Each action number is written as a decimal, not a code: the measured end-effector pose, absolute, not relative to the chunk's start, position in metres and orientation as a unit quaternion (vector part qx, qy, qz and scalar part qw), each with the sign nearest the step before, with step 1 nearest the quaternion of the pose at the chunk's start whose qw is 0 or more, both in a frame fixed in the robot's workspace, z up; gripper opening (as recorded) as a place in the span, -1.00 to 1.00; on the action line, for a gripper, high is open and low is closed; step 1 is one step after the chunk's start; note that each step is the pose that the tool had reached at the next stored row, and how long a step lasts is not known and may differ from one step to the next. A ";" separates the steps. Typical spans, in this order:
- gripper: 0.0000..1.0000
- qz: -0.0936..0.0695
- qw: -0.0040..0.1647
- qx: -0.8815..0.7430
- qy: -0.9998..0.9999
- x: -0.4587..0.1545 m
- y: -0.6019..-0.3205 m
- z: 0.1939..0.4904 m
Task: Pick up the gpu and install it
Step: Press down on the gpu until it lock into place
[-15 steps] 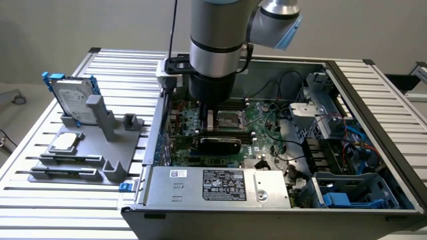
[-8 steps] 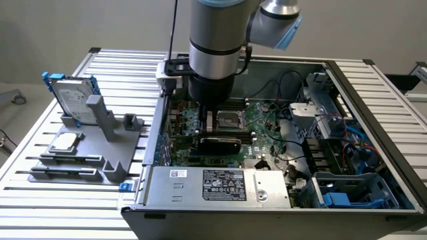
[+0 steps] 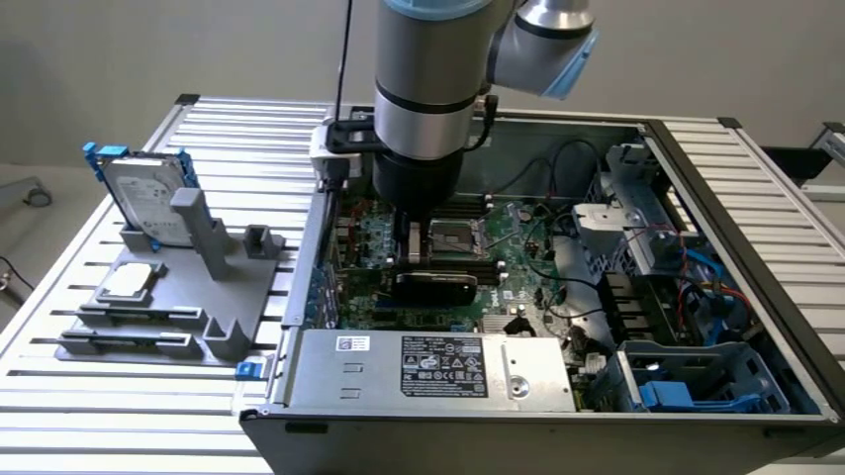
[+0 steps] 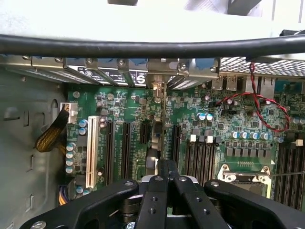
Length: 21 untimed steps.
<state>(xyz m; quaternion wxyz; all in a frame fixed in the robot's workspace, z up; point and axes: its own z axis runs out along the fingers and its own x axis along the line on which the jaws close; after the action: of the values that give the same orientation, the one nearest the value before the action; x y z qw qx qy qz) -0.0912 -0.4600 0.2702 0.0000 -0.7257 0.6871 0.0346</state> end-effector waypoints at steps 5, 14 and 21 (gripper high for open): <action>-0.79 0.035 0.000 -0.725 0.688 -0.091 -0.458 0.267; -0.79 0.035 0.000 -0.724 0.688 -0.092 -0.457 0.265; -0.79 0.035 0.000 -0.724 0.689 -0.092 -0.457 0.264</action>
<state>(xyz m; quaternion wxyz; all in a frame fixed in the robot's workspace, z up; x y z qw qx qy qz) -0.0922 -0.4566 0.2637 0.0001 -0.7244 0.6885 0.0346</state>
